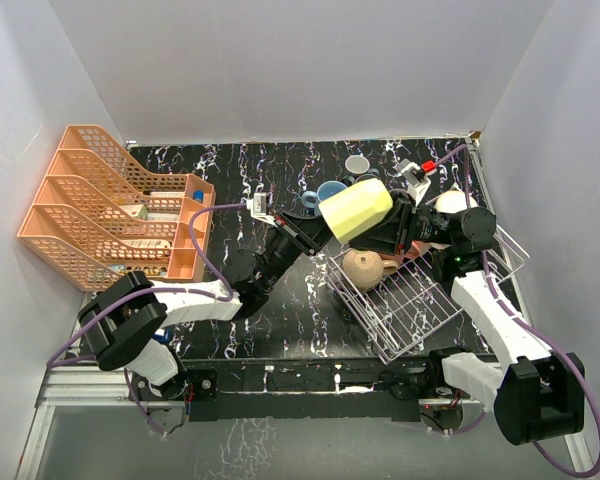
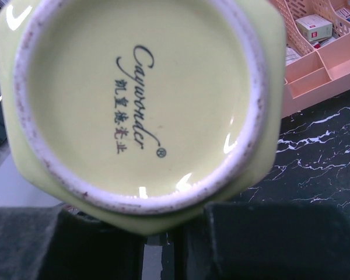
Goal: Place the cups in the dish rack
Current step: Turn the cup upside down in the dish rack.
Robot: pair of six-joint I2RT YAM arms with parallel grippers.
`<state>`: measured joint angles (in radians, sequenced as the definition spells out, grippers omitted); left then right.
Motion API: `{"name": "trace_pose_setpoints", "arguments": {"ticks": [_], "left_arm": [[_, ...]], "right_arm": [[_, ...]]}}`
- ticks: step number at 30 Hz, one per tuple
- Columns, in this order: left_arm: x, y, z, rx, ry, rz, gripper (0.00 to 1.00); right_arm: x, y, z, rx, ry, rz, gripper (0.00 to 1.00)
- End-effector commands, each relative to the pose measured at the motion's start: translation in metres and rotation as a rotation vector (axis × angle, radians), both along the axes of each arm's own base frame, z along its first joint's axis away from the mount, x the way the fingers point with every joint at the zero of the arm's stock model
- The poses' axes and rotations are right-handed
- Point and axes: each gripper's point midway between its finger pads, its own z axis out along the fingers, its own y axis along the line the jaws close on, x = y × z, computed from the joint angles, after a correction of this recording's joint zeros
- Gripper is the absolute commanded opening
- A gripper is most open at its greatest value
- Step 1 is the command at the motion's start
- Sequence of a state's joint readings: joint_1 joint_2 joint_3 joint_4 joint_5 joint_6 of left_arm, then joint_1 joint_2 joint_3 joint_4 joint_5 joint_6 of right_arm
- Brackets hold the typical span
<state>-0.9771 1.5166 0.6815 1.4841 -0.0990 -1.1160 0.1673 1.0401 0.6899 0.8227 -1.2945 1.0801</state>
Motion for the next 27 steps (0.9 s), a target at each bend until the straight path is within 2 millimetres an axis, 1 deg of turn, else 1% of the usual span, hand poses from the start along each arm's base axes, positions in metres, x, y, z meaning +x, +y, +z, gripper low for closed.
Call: {"name": "trace_pose_setpoints", "arguments": {"ticks": [1,4,9,13,14,16,18,21,23,24,26,27], "left_arm": [[-0.018,0.018,0.038,-0.076,-0.143,0.014,0.13],[-0.018,0.025,0.032,-0.068,-0.129,0.034,0.25],[-0.02,0.033,0.021,-0.046,-0.109,0.044,0.42],[-0.025,0.043,0.007,-0.021,-0.092,0.053,0.51],[-0.027,0.049,0.007,-0.02,-0.088,0.059,0.52],[-0.03,0.056,-0.004,0.012,-0.066,0.068,0.57],[-0.032,0.063,-0.018,0.069,-0.044,0.079,0.61],[-0.035,0.071,-0.027,0.167,-0.032,0.086,0.68],[-0.035,0.074,-0.037,0.266,-0.022,0.08,0.74],[-0.036,0.079,-0.034,0.295,-0.029,0.075,0.79],[-0.033,0.086,-0.037,0.385,-0.034,0.074,0.87],[-0.03,0.089,-0.039,0.433,-0.032,0.068,0.9]], "right_arm": [[0.003,-0.005,0.02,0.047,-0.101,-0.052,0.08],[0.007,-0.008,0.02,0.058,-0.099,-0.072,0.08],[0.009,-0.011,0.018,0.061,-0.1,-0.087,0.08],[0.011,-0.014,0.014,0.048,-0.115,-0.097,0.08],[0.012,-0.014,0.013,0.042,-0.119,-0.1,0.08],[0.013,-0.016,0.01,0.029,-0.134,-0.104,0.08],[0.014,-0.018,0.007,0.015,-0.156,-0.107,0.08],[0.015,-0.022,0.003,-0.009,-0.179,-0.109,0.08],[0.016,-0.024,0.001,-0.026,-0.193,-0.11,0.08],[0.016,-0.025,0.0,-0.033,-0.199,-0.111,0.08],[0.018,-0.028,-0.002,-0.049,-0.208,-0.117,0.08],[0.019,-0.03,-0.004,-0.057,-0.205,-0.117,0.08]]}}
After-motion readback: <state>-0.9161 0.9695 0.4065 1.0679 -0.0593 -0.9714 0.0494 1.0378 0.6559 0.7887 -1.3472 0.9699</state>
